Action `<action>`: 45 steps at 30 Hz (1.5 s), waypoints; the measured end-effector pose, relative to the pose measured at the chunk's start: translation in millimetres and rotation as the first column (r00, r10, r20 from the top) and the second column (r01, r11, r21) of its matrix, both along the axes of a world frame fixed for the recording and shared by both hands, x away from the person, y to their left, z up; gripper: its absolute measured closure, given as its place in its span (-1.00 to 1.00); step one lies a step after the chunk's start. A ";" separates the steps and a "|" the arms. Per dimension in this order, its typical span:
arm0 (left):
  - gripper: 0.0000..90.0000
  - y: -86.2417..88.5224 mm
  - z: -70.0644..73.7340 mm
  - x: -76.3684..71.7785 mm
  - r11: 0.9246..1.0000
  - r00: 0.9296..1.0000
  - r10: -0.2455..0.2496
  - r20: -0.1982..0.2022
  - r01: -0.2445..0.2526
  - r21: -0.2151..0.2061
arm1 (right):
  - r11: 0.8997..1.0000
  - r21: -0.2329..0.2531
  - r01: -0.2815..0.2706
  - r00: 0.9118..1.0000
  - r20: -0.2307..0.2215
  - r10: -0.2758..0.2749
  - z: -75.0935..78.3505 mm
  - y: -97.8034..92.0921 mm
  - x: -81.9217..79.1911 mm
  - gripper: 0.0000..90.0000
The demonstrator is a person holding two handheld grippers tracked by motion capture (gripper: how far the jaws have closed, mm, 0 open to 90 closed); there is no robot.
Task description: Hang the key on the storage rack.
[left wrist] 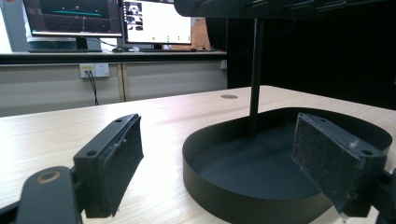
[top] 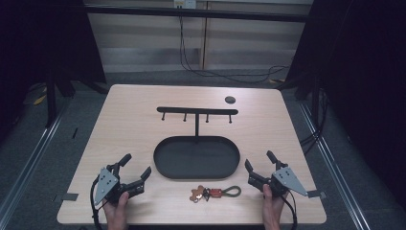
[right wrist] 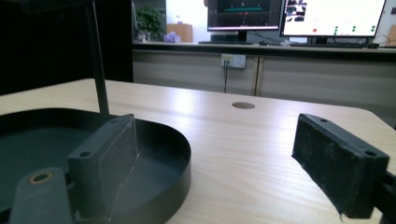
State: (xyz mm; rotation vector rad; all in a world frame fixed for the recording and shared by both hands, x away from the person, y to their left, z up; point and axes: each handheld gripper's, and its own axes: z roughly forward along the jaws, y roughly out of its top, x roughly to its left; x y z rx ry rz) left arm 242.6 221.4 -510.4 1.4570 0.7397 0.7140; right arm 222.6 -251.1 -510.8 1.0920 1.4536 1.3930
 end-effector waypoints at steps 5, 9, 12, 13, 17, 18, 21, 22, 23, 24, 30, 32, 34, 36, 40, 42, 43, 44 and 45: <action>-0.65 -0.1 0.0 0.4 1.000 1.000 0.009 0.002 -0.009 -0.007 | 0.999 0.026 0.036 0.999 -0.025 -0.036 0.5 -1.3 1.6 -0.70; -0.65 -0.1 0.1 0.4 1.000 1.000 0.011 0.005 -0.011 -0.004 | 0.999 -0.012 0.051 0.997 -0.056 -0.051 1.7 2.4 4.4 -0.67; -0.65 0.0 0.1 0.1 1.000 1.000 0.010 0.002 -0.010 0.004 | 0.998 0.031 0.052 0.998 -0.030 -0.051 0.6 -2.5 1.2 -0.55; -0.65 -0.2 0.1 0.1 1.000 1.000 0.008 0.000 -0.008 0.001 | 0.997 0.059 0.051 0.998 -0.026 -0.050 0.4 -5.4 1.0 -0.55; -0.65 -0.3 0.1 -0.1 1.000 1.000 0.007 0.000 -0.007 0.002 | 0.997 0.071 0.026 0.999 -0.032 -0.024 0.6 -7.1 1.0 -0.41; -0.65 -0.3 0.1 -0.1 1.000 1.000 0.007 0.000 -0.007 0.002 | 0.998 0.060 0.017 0.999 -0.044 -0.014 1.0 -5.9 2.0 -0.39; -0.65 -0.3 0.1 0.0 1.000 1.000 0.007 0.000 -0.007 0.001 | 0.998 0.058 -0.009 0.997 -0.071 0.013 2.1 -4.8 3.6 -0.31; -0.65 -0.3 0.1 0.1 1.000 1.000 0.007 0.000 -0.007 0.001 | 0.998 0.059 -0.015 0.997 -0.079 0.020 2.7 -4.5 4.0 -0.25; -0.65 -0.3 0.1 0.0 1.000 1.000 0.007 0.000 -0.007 0.001 | 0.998 0.064 -0.023 0.995 -0.094 0.029 3.7 -4.5 4.4 -0.24; -0.65 -0.3 0.1 0.0 1.000 1.000 0.007 0.000 -0.007 0.001 | 0.997 0.067 -0.032 0.994 -0.099 0.038 4.6 -4.5 5.2 -0.24; -0.65 -0.3 0.1 0.3 1.000 1.000 0.009 0.001 -0.009 -0.005 | 0.995 0.067 -0.073 0.984 -0.158 0.083 13.8 -3.1 6.8 -0.12; -0.65 -0.3 0.1 0.3 1.000 1.000 0.009 0.000 -0.009 -0.004 | 0.991 0.093 -0.097 0.974 -0.196 0.114 18.2 -3.1 7.1 -0.08; -0.65 -0.4 0.1 0.3 1.000 1.000 0.011 0.003 -0.011 -0.006 | 0.992 0.075 -0.101 0.971 -0.208 0.115 20.9 -2.3 7.8 -0.05; -0.65 -0.5 0.1 0.3 1.000 1.000 0.011 0.003 -0.011 -0.006 | 0.991 0.062 -0.121 0.967 -0.216 0.132 22.3 -1.2 8.8 0.03; -0.65 -0.3 0.1 0.1 1.000 1.000 0.006 0.000 -0.006 0.001 | 0.985 0.052 -0.167 0.958 -0.228 0.175 25.2 1.5 9.0 0.07; -0.65 -0.3 0.1 0.0 1.000 1.000 0.006 0.000 -0.006 0.000 | 0.982 0.052 -0.183 0.953 -0.237 0.190 27.1 2.9 9.6 0.10; -0.65 -0.3 0.1 0.0 1.000 1.000 0.006 0.000 -0.006 0.000 | 0.982 0.045 -0.186 0.949 -0.253 0.191 28.6 3.9 9.7 0.10; -0.65 -0.2 0.1 0.1 1.000 1.000 0.006 0.000 -0.006 0.001 | 0.980 0.047 -0.194 0.943 -0.265 0.200 29.7 4.6 10.3 0.10; -0.65 -0.2 0.1 0.1 1.000 1.000 0.005 0.000 -0.005 0.000 | 0.978 0.054 -0.204 0.936 -0.282 0.211 30.9 5.6 11.0 0.10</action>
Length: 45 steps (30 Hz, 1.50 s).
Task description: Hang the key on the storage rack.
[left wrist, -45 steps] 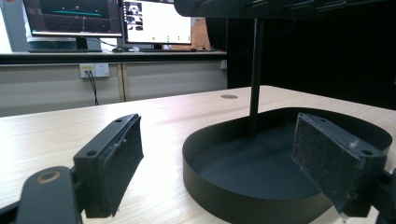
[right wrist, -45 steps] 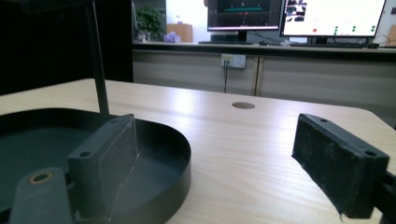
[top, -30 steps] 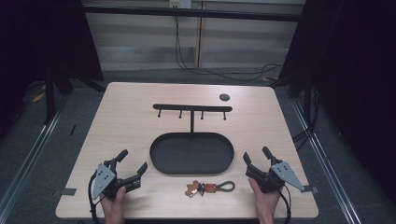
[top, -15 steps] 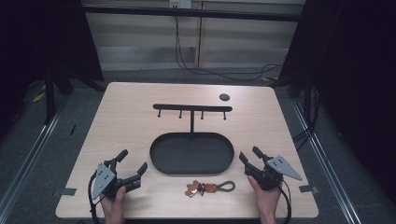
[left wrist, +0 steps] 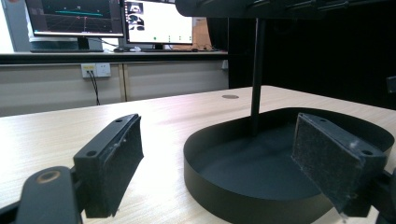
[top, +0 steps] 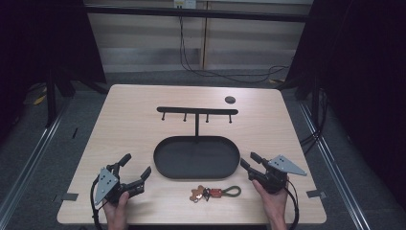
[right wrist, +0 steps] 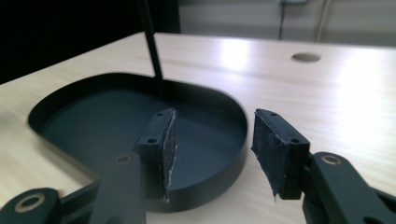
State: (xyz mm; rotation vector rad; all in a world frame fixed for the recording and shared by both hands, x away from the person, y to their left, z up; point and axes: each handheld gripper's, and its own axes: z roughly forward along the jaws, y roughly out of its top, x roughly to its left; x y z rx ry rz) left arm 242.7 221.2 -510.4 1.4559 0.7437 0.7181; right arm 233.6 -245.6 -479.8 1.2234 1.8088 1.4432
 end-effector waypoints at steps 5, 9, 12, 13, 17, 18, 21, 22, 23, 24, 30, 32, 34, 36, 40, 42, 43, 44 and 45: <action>-0.65 0.0 0.0 0.0 1.000 1.000 0.000 0.000 0.000 0.000 | 0.995 0.008 -0.104 0.991 -0.082 0.104 7.8 3.0 6.6 -0.01; -0.65 0.0 0.1 0.4 1.000 1.000 0.005 0.006 -0.005 -0.004 | 0.989 0.010 -0.148 0.980 -0.132 0.148 15.4 5.5 9.6 -0.10; -0.65 -0.1 0.0 0.0 1.000 1.000 0.000 0.000 0.000 -0.001 | 0.987 0.004 -0.160 0.975 -0.153 0.158 18.1 6.7 12.2 -0.09; -0.65 0.0 0.0 0.0 1.000 1.000 0.000 0.000 0.000 0.000 | 0.985 0.002 -0.173 0.971 -0.166 0.171 18.9 7.2 13.4 -0.06; -0.65 0.0 0.0 0.0 1.000 1.000 -0.001 0.000 0.001 0.000 | 0.980 -0.012 -0.198 0.964 -0.186 0.193 23.4 12.0 14.8 0.02; -0.65 0.1 0.0 0.1 1.000 1.000 0.000 0.001 0.000 0.000 | 0.977 -0.003 -0.211 0.959 -0.193 0.206 25.2 12.1 15.0 0.11; -0.65 0.0 0.0 0.0 1.000 1.000 -0.001 0.000 0.001 0.000 | 0.973 0.002 -0.231 0.951 -0.213 0.226 28.7 9.7 16.4 0.18; -0.65 0.1 0.0 0.0 1.000 1.000 -0.001 0.000 0.001 0.000 | 0.970 -0.013 -0.241 0.947 -0.222 0.232 29.6 9.4 16.4 0.22; -0.65 0.0 0.0 0.0 1.000 1.000 -0.001 0.000 0.001 0.000 | 0.965 -0.025 -0.261 0.940 -0.235 0.248 30.0 9.3 16.4 0.27; -0.65 0.0 0.0 0.0 1.000 1.000 -0.001 0.000 0.001 0.000 | 0.956 -0.032 -0.290 0.929 -0.250 0.274 30.1 9.0 16.6 0.30; -0.65 0.0 0.0 0.0 1.000 1.000 -0.001 0.000 0.001 0.000 | 0.933 -0.037 -0.358 0.872 -0.370 0.320 31.5 9.5 15.3 0.42; -0.65 0.0 0.0 0.0 1.000 1.000 -0.001 0.001 0.001 0.000 | 0.929 -0.051 -0.366 0.862 -0.395 0.318 31.7 9.4 14.1 0.42; -0.65 0.0 0.0 0.0 1.000 1.000 -0.001 0.001 0.001 0.000 | 0.920 -0.077 -0.384 0.848 -0.423 0.319 31.3 10.5 13.8 0.40; -0.65 0.0 0.0 0.0 1.000 1.000 -0.001 0.001 0.001 0.000 | 0.909 -0.081 -0.409 0.833 -0.441 0.336 30.8 11.6 13.8 0.40; -0.65 0.0 0.0 0.0 1.000 1.000 -0.001 0.001 0.001 0.000 | 0.882 -0.109 -0.459 0.790 -0.504 0.349 26.9 17.1 15.3 0.50; -0.65 0.0 0.0 0.0 1.000 1.000 -0.001 0.001 0.001 0.000 | 0.870 -0.121 -0.479 0.769 -0.535 0.349 24.3 19.0 17.5 0.55; -0.65 0.0 0.0 0.0 1.000 1.000 -0.001 0.000 0.001 0.000 | 0.867 -0.122 -0.482 0.764 -0.544 0.348 23.6 19.2 18.5 0.57; -0.65 0.0 0.0 -0.1 1.000 1.000 -0.001 0.000 0.001 0.000 | 0.865 -0.127 -0.485 0.760 -0.550 0.346 23.3 19.0 19.4 0.58; -0.65 0.0 0.0 0.0 1.000 1.000 -0.002 0.000 0.002 0.000 | 0.862 -0.132 -0.490 0.754 -0.560 0.343 22.8 19.1 20.8 0.60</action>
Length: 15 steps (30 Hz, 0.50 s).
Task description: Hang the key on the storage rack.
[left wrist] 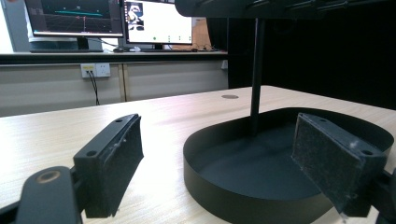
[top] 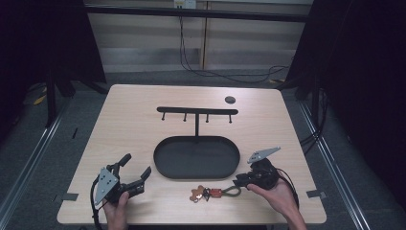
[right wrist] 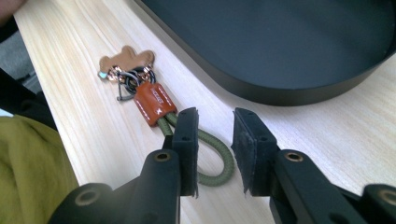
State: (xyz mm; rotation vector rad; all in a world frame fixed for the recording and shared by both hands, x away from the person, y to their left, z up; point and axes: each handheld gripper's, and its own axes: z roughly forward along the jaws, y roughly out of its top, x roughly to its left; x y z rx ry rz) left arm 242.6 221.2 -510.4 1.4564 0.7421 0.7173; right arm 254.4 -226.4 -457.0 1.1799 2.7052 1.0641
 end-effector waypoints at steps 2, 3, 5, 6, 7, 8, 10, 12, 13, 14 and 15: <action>-0.65 0.0 0.0 0.0 1.000 1.000 0.000 0.000 0.000 0.000 | 1.000 -0.013 -0.010 1.000 -0.006 0.010 -0.2 0.6 1.0 0.63; -0.65 0.0 0.0 0.0 1.000 1.000 0.000 0.000 0.000 0.000 | 1.000 -0.024 -0.016 1.000 -0.013 0.015 0.0 1.4 1.4 0.64; -0.65 -0.1 0.0 0.0 1.000 1.000 0.000 0.000 0.000 0.000 | 0.999 -0.041 -0.029 0.999 -0.027 0.028 0.6 2.8 2.3 0.66; -0.65 0.0 0.0 0.0 1.000 1.000 0.000 0.000 0.000 0.000 | 0.998 -0.053 -0.032 0.999 -0.043 0.029 1.3 3.9 2.5 0.66; -0.65 -0.1 0.0 0.0 1.000 1.000 0.000 0.000 0.000 0.000 | 0.997 -0.065 -0.039 0.998 -0.041 0.036 1.2 4.8 3.6 0.67; -0.65 0.0 0.0 0.0 1.000 1.000 0.000 0.000 0.000 0.000 | 0.996 -0.079 -0.045 0.998 -0.053 0.041 1.4 6.1 4.2 0.70; -0.65 0.0 0.0 0.0 1.000 1.000 0.000 0.000 0.000 0.000 | 0.992 -0.111 -0.061 0.997 -0.057 0.055 0.5 9.1 5.9 0.73; -0.65 0.0 0.0 0.0 1.000 1.000 0.000 0.000 0.000 0.000 | 0.988 -0.136 -0.078 0.995 -0.066 0.070 -1.8 11.7 8.0 0.73; -0.65 0.0 0.0 0.0 1.000 1.000 0.000 0.000 0.000 0.000 | 0.987 -0.141 -0.081 0.995 -0.072 0.071 -3.0 12.7 8.9 0.74; -0.65 0.0 0.0 0.0 1.000 1.000 0.000 0.000 0.000 0.000 | 0.986 -0.144 -0.085 0.994 -0.084 0.074 -4.3 13.3 10.2 0.74; -0.65 0.0 0.0 0.0 1.000 1.000 0.000 0.000 0.000 0.000 | 0.986 -0.143 -0.083 0.993 -0.095 0.070 -5.7 14.2 11.8 0.72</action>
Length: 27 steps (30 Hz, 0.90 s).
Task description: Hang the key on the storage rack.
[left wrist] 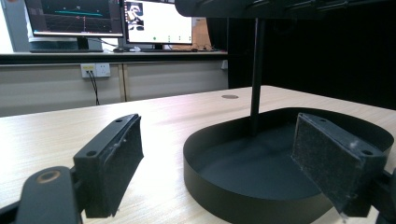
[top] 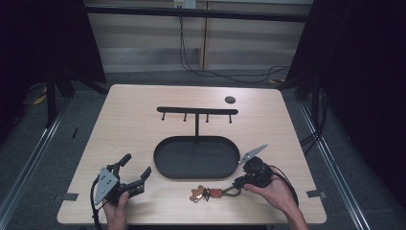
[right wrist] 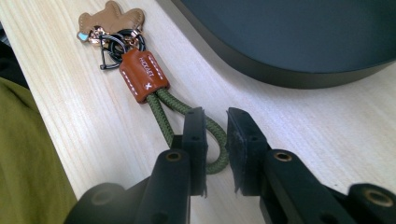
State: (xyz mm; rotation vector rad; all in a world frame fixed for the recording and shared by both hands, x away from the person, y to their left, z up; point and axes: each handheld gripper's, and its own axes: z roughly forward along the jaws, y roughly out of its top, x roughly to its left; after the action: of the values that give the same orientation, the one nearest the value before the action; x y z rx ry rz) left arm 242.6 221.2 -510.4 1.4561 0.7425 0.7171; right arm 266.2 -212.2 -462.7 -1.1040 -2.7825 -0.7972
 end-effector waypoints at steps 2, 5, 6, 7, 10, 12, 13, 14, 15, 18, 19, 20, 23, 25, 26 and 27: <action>-0.65 0.1 0.0 0.0 1.000 1.000 -0.001 0.000 0.001 0.000 | 1.000 -0.008 -0.009 1.000 -0.021 0.009 -1.2 1.5 1.9 0.71; -0.65 0.0 0.0 0.0 1.000 1.000 -0.001 0.000 0.001 0.000 | 0.999 -0.029 -0.015 0.999 -0.035 0.014 -0.7 4.9 3.8 0.71; -0.65 0.0 0.0 0.0 1.000 1.000 0.000 0.000 0.000 0.000 | 0.999 -0.035 -0.023 0.999 -0.034 0.022 -0.7 5.6 4.6 0.71; -0.65 0.0 0.0 0.0 1.000 1.000 0.000 0.000 0.000 0.000 | 0.999 -0.044 -0.029 0.999 -0.036 0.027 -0.9 6.1 5.7 0.72; -0.65 -0.1 0.0 0.0 1.000 1.000 -0.001 0.000 0.001 0.000 | 0.997 -0.071 -0.038 0.998 -0.049 0.035 -4.0 6.9 7.7 0.72; -0.65 -0.1 0.0 0.0 1.000 1.000 -0.001 0.000 0.001 0.000 | 0.996 -0.079 -0.041 0.998 -0.058 0.036 -7.1 6.3 9.5 0.69; -0.65 -0.1 0.0 0.0 1.000 1.000 0.000 0.000 0.000 0.000 | 0.996 -0.081 -0.045 0.997 -0.064 0.040 -8.2 6.0 10.2 0.71; -0.65 -0.1 0.0 0.0 1.000 1.000 -0.001 0.000 0.001 0.000 | 0.995 -0.087 -0.043 0.997 -0.064 0.038 -8.8 6.2 10.5 0.71; -0.65 0.0 0.0 0.0 1.000 1.000 0.000 0.000 0.000 0.000 | 0.995 -0.088 -0.046 0.997 -0.066 0.040 -9.2 6.4 10.8 0.72; -0.65 -0.1 0.0 0.0 1.000 1.000 0.000 0.000 0.000 0.000 | 0.993 -0.101 -0.061 0.996 -0.072 0.054 -9.5 8.4 10.4 0.76; -0.65 0.0 0.0 0.0 1.000 1.000 0.000 0.000 0.000 0.000 | 0.993 -0.104 -0.063 0.996 -0.073 0.055 -9.4 8.8 10.4 0.76; -0.65 0.0 0.0 0.0 1.000 1.000 0.000 0.000 0.000 0.000 | 0.993 -0.104 -0.063 0.996 -0.073 0.055 -9.4 8.8 10.4 0.76; -0.65 -0.1 0.0 0.0 1.000 1.000 0.000 0.000 0.000 0.000 | 0.990 -0.121 -0.078 0.995 -0.067 0.070 -9.0 9.2 9.9 0.77; -0.65 -0.1 0.0 0.0 1.000 1.000 0.000 0.000 0.000 0.000 | 0.989 -0.123 -0.086 0.995 -0.057 0.080 -9.1 9.9 8.6 0.77; -0.65 -0.1 0.0 0.0 1.000 1.000 0.000 0.001 0.000 0.000 | 0.988 -0.126 -0.088 0.995 -0.059 0.081 -8.8 10.3 7.9 0.77; -0.65 -0.1 0.0 0.0 1.000 1.000 0.000 0.001 0.000 0.000 | 0.988 -0.126 -0.092 0.995 -0.052 0.086 -8.9 10.8 7.5 0.77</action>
State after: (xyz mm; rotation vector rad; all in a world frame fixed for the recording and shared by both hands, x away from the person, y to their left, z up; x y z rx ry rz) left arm 242.6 221.2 -510.4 1.4561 0.7417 0.7173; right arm 273.7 -201.4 -471.6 -0.9939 -2.8554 -0.5832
